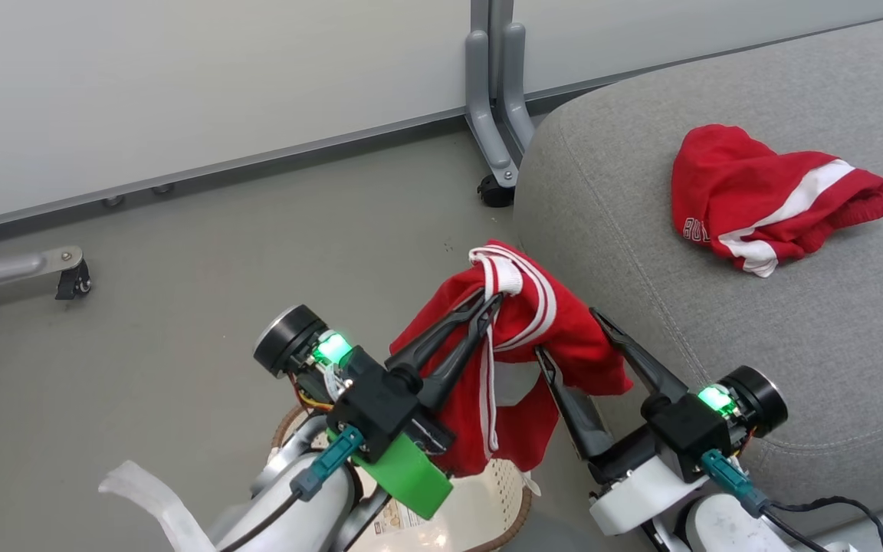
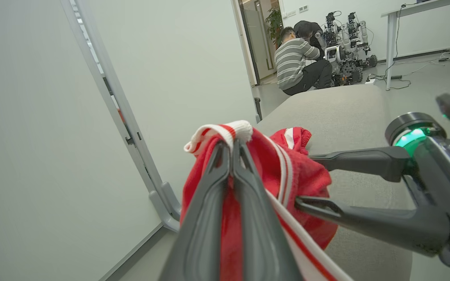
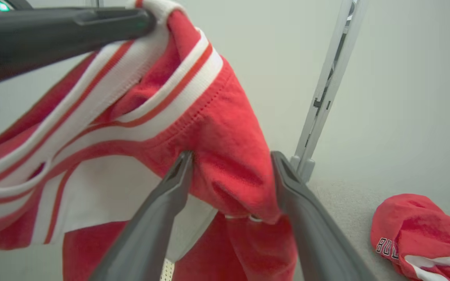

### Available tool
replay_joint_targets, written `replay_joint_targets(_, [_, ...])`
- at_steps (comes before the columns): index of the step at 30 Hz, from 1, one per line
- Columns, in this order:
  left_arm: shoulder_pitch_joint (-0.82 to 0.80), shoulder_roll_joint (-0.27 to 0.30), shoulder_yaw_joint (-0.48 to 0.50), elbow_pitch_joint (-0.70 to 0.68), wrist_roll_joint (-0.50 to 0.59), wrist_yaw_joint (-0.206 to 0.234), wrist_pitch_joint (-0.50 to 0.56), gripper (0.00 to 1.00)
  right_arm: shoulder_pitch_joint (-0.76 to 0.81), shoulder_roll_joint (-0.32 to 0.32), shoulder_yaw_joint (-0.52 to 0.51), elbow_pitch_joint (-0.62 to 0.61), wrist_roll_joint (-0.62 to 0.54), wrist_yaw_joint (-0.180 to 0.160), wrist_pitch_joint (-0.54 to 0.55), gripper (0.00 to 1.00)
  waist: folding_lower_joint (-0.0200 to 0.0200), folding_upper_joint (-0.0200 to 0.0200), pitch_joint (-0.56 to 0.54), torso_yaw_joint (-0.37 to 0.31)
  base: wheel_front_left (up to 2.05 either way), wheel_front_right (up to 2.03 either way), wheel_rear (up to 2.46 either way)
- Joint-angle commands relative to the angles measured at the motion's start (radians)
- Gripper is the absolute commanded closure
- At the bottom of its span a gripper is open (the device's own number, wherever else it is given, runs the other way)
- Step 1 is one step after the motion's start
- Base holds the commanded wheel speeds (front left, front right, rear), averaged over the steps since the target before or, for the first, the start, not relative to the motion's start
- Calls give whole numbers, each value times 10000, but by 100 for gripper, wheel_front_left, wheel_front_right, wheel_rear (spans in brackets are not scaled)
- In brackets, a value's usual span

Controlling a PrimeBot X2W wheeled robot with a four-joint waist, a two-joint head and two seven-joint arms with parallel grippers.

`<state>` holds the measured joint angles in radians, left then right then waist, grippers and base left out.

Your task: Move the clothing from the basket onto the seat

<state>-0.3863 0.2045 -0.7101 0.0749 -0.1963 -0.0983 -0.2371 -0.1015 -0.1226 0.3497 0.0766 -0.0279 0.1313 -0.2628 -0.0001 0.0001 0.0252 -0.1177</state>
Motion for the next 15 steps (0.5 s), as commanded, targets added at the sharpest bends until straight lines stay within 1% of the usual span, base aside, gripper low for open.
replay_joint_targets(1, [-214, 51, -73, -99, -68, -56, 66, 100, -178, -107, 79, 51, -78, -10, -30, 0, 1, -1, 28, 14, 0, 0, 0])
replay_joint_targets(8, [-443, 184, -438, -453, -155, -158, 261, 100, -463, -137, 399, 436, -213, -9, -30, 0, 1, -1, 154, 54, 0, 0, 0])
replay_joint_targets(9, [-463, 172, -441, -471, -198, -165, 247, 100, -501, -117, 427, 502, -168, -9, -30, 10, 1, -1, 166, 60, 0, 0, 0])
replay_joint_targets(10, [-477, 161, -450, -462, -238, -175, 238, 100, -550, -85, 447, 547, -116, -9, -30, 55, 1, -1, 183, 66, 0, 0, 0])
replay_joint_targets(11, [-502, 155, -466, -438, -263, -184, 233, 100, -567, -53, 459, 552, -37, -10, -30, 60, 1, -1, 200, 72, 0, 0, 0])
replay_joint_targets(12, [-531, 143, -478, -390, -289, -194, 217, 100, -547, -15, 486, 569, 13, -9, -30, 92, 1, -1, 221, 75, 0, 0, 0])
replay_joint_targets(13, [-538, 138, -517, -330, -355, -210, 221, 100, -557, 3, 491, 549, 53, -9, -30, 100, 1, -1, 237, 74, 0, 0, 0])
replay_joint_targets(15, [-596, 187, -585, -212, -450, -231, 214, 100, -572, 58, 461, 438, 174, -9, -30, 100, 1, -1, 269, 65, 0, 0, 0])
